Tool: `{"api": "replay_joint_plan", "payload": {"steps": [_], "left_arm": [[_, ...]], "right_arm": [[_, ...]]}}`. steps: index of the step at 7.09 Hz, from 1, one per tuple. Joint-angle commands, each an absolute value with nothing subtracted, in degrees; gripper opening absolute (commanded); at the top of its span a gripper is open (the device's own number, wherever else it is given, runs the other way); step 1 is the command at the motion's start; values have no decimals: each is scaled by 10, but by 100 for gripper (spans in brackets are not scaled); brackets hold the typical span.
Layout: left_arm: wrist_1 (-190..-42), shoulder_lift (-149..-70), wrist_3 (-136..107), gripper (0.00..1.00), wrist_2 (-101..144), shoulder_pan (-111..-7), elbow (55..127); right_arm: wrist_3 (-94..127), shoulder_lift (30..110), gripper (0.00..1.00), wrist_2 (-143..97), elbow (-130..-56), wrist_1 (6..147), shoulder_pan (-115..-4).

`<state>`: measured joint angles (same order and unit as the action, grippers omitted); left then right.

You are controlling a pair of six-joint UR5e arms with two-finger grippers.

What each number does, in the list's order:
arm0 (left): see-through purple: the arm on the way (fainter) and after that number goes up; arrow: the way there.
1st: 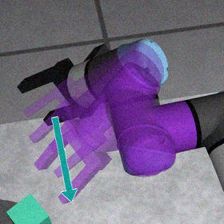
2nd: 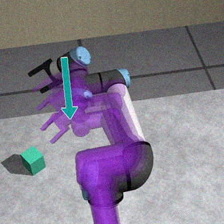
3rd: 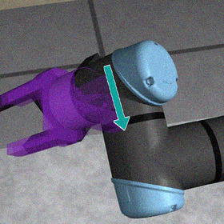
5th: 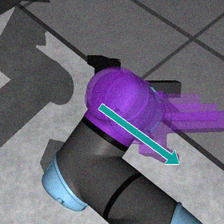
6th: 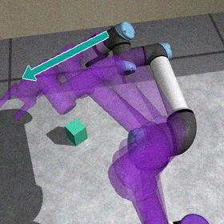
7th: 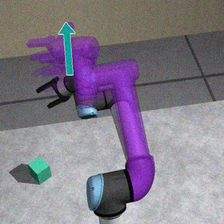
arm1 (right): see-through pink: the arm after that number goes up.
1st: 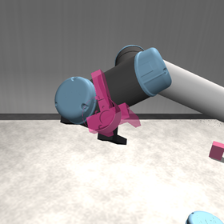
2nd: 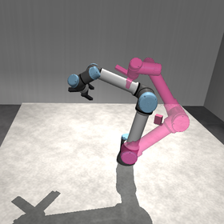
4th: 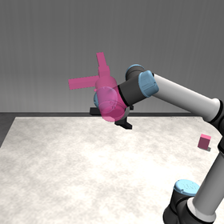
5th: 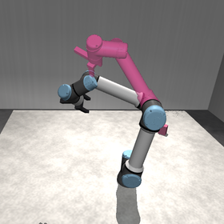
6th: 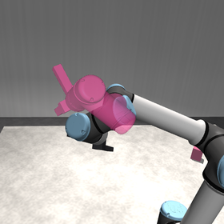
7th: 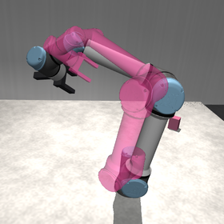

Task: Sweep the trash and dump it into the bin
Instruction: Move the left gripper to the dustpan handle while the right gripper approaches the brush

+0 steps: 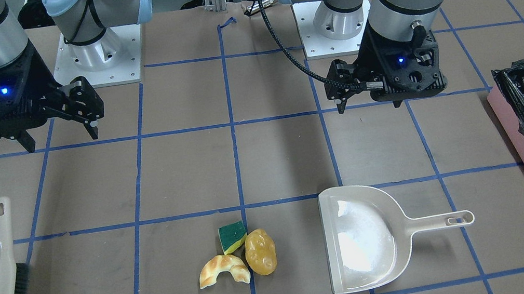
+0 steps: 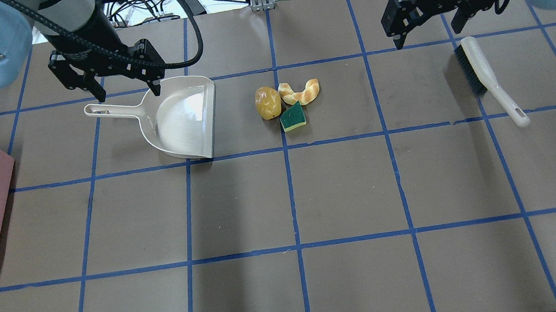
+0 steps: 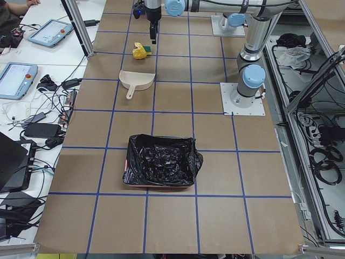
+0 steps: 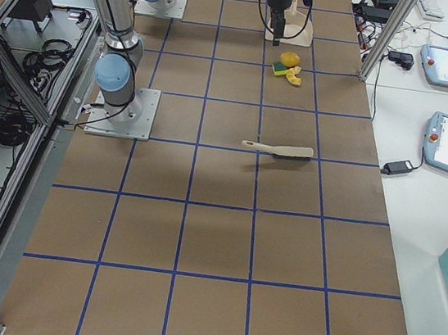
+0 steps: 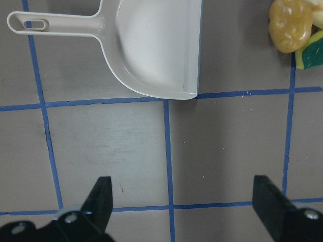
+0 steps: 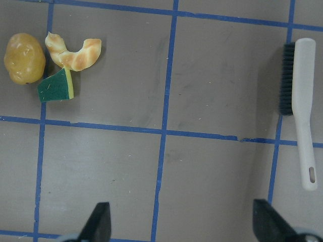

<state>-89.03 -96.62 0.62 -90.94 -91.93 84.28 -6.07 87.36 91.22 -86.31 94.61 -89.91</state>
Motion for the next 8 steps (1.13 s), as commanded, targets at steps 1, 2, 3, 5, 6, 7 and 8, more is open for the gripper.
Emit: {"api": "replay_joint_plan", "payload": {"steps": [1, 2, 3, 5, 6, 7, 8], "left_arm": [[-890, -964, 6, 100, -910, -919, 843], [-890, -963, 6, 100, -910, -918, 843], [-890, -963, 6, 100, -910, -918, 843], [-890, -964, 6, 100, -910, -919, 843], [-890, -966, 8, 100, -909, -918, 843], [-887, -973, 24, 100, -909, -918, 843], [-880, -985, 75, 100, -911, -915, 845]], "right_arm": [[-61, 874, 100, 913, -863, 942, -899], [-62, 874, 100, 913, -863, 941, -899], [-64, 873, 100, 913, -863, 942, -897], [-70, 868, 100, 914, -863, 927, -891], [-70, 851, 100, 911, -863, 932, -891], [-60, 833, 100, 919, -862, 939, -891], [-62, 819, 100, 922, -863, 949, -876]]}}
